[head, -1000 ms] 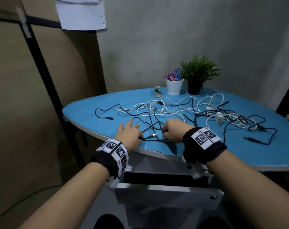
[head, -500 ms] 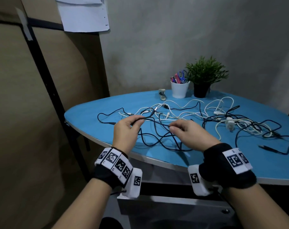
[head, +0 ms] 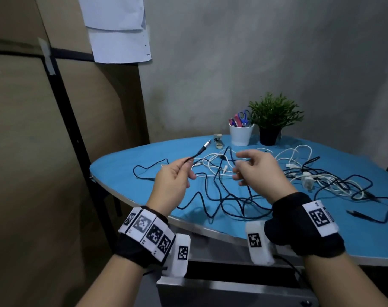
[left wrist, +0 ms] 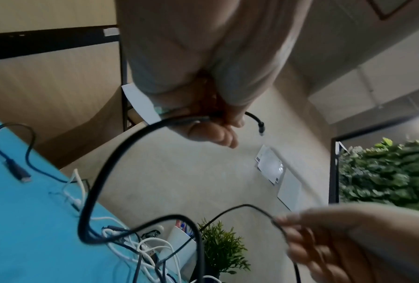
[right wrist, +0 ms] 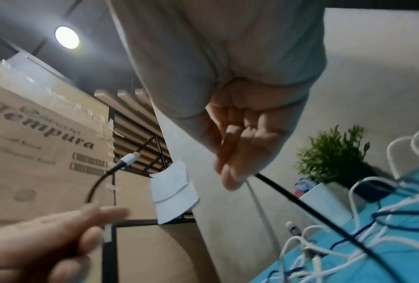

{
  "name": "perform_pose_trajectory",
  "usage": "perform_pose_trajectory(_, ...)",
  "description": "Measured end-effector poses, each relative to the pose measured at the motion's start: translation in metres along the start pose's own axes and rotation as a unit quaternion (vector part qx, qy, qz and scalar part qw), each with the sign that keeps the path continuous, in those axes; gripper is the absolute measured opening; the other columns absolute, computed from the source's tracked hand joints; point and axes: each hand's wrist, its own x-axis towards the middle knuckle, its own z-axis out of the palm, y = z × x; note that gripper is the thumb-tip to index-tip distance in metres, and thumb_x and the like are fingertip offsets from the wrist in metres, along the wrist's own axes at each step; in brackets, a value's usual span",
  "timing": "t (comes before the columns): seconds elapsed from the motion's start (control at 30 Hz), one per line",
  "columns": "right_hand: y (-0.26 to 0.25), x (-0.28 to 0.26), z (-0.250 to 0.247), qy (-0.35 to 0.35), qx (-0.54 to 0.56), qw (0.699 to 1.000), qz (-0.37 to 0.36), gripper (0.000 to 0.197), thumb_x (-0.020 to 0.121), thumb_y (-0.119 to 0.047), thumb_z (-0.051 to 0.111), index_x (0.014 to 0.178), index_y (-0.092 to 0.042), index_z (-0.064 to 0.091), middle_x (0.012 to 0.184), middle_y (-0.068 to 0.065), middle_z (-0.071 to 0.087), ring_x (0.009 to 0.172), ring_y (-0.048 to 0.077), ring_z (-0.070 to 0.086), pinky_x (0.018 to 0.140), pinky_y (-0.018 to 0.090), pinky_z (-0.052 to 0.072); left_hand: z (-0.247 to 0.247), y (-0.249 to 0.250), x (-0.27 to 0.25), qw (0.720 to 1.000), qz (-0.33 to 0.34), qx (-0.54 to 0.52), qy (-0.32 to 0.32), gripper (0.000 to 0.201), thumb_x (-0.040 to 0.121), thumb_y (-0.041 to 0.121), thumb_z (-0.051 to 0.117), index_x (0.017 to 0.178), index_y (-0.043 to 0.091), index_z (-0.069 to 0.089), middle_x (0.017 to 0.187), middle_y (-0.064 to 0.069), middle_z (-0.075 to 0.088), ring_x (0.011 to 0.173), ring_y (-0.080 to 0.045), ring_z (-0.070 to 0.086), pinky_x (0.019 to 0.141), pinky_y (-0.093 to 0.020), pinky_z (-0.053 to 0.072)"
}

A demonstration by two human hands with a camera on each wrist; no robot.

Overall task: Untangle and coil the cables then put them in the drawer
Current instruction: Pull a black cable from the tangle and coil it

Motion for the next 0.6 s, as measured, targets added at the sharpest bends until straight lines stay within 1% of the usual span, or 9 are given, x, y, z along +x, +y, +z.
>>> perform_pose_trajectory(0.03,-0.005,0.0,0.003,-0.017,0.024,0.999,-0.026,0.026,0.093,-0.013,0.051,0.118,-0.014,0.06,0.091,0.007,0.066,0.075,0.015,0.067,0.071,0.032,0.057,0.003,0.0,0.003,0.999,0.013,0.034,-0.018,0.022,0.098,0.024,0.043,0.093,0.028,0.064,0.063,0.009,0.054,0.049,-0.005,0.042,0.052,-0.021,0.037)
perform_pose_trajectory(0.1,-0.014,0.002,0.007,-0.025,-0.028,0.992,-0.117,0.037,0.092,-0.016,0.055,0.128,-0.024,0.054,0.109,-0.001,0.058,0.088,0.011,0.063,0.08,0.025,0.052,0.009,0.002,0.008,0.993,0.04,0.106,-0.036,0.026,0.099,0.024,0.04,0.108,0.018,0.064,0.065,0.01,0.05,0.049,-0.002,0.04,0.052,-0.017,0.034)
perform_pose_trajectory(0.2,-0.024,0.007,0.01,-0.046,-0.123,0.967,-0.22,0.048,0.091,-0.014,0.055,0.136,-0.028,0.046,0.126,-0.008,0.044,0.108,0.003,0.047,0.093,0.014,0.036,0.01,0.009,0.015,0.979,0.069,0.186,-0.047,0.032,0.098,0.024,0.044,0.125,0.018,0.059,0.087,0.005,0.058,0.077,-0.002,0.055,0.064,-0.008,0.035)
perform_pose_trajectory(0.27,-0.027,0.012,0.01,-0.076,-0.144,0.963,-0.216,0.043,0.092,-0.013,0.052,0.133,-0.024,0.051,0.131,-0.007,0.051,0.113,0.001,0.047,0.095,0.012,0.034,0.007,0.012,0.02,0.97,0.078,0.221,-0.059,0.031,0.096,0.025,0.047,0.124,0.019,0.06,0.095,0.002,0.061,0.09,-0.008,0.057,0.072,-0.009,0.035)
perform_pose_trajectory(0.33,-0.028,0.015,0.01,-0.106,-0.179,0.96,-0.187,0.035,0.093,-0.017,0.052,0.126,-0.019,0.059,0.125,-0.004,0.062,0.111,0.003,0.055,0.098,0.015,0.038,0.004,0.014,0.023,0.968,0.083,0.23,-0.061,0.029,0.095,0.024,0.05,0.121,0.02,0.062,0.092,0.006,0.062,0.083,0.0,0.055,0.07,-0.004,0.035)
perform_pose_trajectory(0.37,-0.027,0.015,0.01,-0.119,-0.193,0.958,-0.175,0.032,0.092,-0.021,0.054,0.123,-0.018,0.062,0.115,-0.005,0.066,0.103,0.002,0.059,0.095,0.018,0.042,0.002,0.015,0.023,0.971,0.085,0.218,-0.058,0.027,0.094,0.023,0.053,0.118,0.02,0.064,0.088,0.009,0.062,0.08,0.004,0.055,0.068,-0.001,0.036)
perform_pose_trajectory(0.43,-0.027,0.014,0.011,-0.142,-0.211,0.952,-0.167,0.023,0.089,-0.028,0.06,0.109,-0.02,0.069,0.088,-0.009,0.067,0.077,-0.004,0.057,0.077,0.018,0.044,-0.001,0.018,0.023,0.981,0.086,0.166,-0.049,0.022,0.091,0.02,0.057,0.111,0.021,0.068,0.081,0.013,0.064,0.076,0.008,0.058,0.068,0.001,0.039)
perform_pose_trajectory(0.5,-0.03,0.013,0.015,-0.145,-0.233,0.945,-0.177,0.012,0.089,-0.03,0.061,0.087,-0.023,0.07,0.072,-0.007,0.062,0.064,0.001,0.052,0.063,0.021,0.038,-0.004,0.019,0.023,0.989,0.086,0.115,-0.04,0.018,0.09,0.019,0.059,0.105,0.024,0.068,0.077,0.012,0.065,0.069,0.006,0.059,0.065,-0.005,0.043)
perform_pose_trajectory(0.6,-0.03,0.014,0.019,-0.119,-0.161,0.968,-0.153,0.017,0.093,-0.021,0.052,0.08,-0.018,0.061,0.073,-0.004,0.064,0.064,0.009,0.059,0.065,0.027,0.046,-0.006,0.018,0.022,0.996,0.067,0.057,-0.031,0.015,0.091,0.019,0.057,0.099,0.03,0.063,0.072,0.005,0.063,0.058,0.001,0.055,0.062,-0.017,0.047)
